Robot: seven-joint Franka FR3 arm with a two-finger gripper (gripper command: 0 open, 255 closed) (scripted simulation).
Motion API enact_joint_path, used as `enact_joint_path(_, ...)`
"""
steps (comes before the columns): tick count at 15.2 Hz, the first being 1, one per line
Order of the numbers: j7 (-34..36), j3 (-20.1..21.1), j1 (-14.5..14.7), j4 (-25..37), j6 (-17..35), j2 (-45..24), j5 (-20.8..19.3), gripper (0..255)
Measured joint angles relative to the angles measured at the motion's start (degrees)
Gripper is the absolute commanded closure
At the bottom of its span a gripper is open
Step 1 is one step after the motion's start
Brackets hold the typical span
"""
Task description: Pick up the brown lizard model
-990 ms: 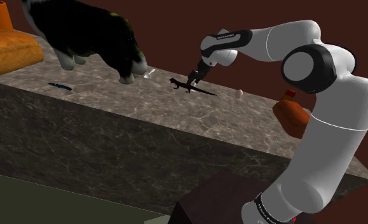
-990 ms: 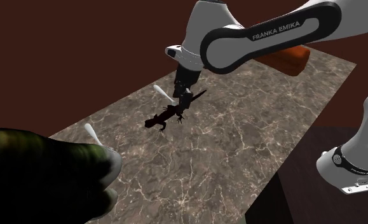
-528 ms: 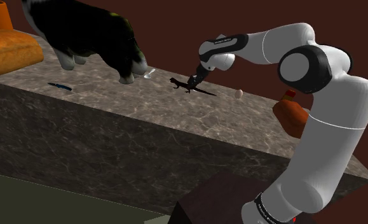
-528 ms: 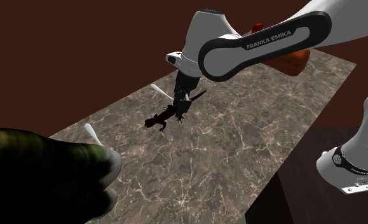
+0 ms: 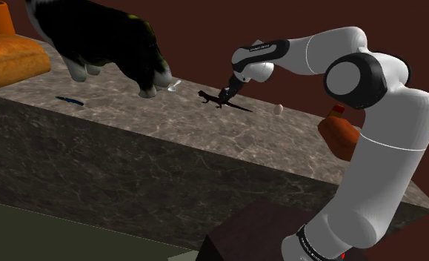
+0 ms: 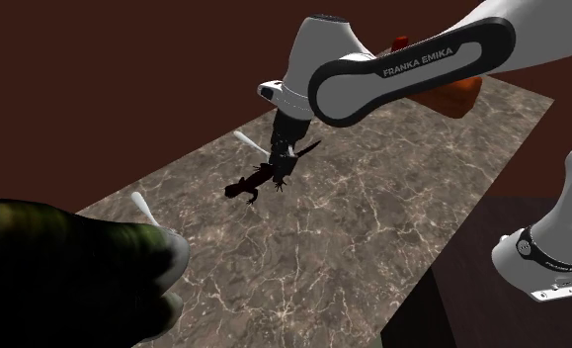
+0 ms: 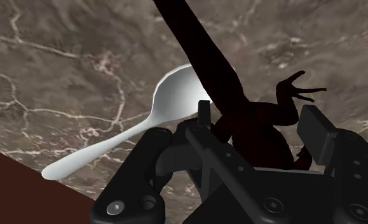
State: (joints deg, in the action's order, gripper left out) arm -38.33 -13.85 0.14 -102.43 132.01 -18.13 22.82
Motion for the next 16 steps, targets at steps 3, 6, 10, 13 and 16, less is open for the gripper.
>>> enact_joint_path(3, 0.56, -0.20, 0.07, 0.68, -1.25, 0.61, -0.53, 255)
enact_joint_path(6, 1.43, -0.39, 0.21, 1.84, -2.98, 1.32, -1.22, 255)
enact_joint_path(10, 2.32, -0.69, 0.22, 3.51, -5.47, 2.26, -2.03, 255)
enact_joint_path(13, 3.05, -0.90, 0.27, 4.67, -7.40, 3.14, -2.69, 255)
enact_joint_path(16, 3.71, -1.02, 0.27, 6.37, -9.27, 3.41, -3.15, 255)
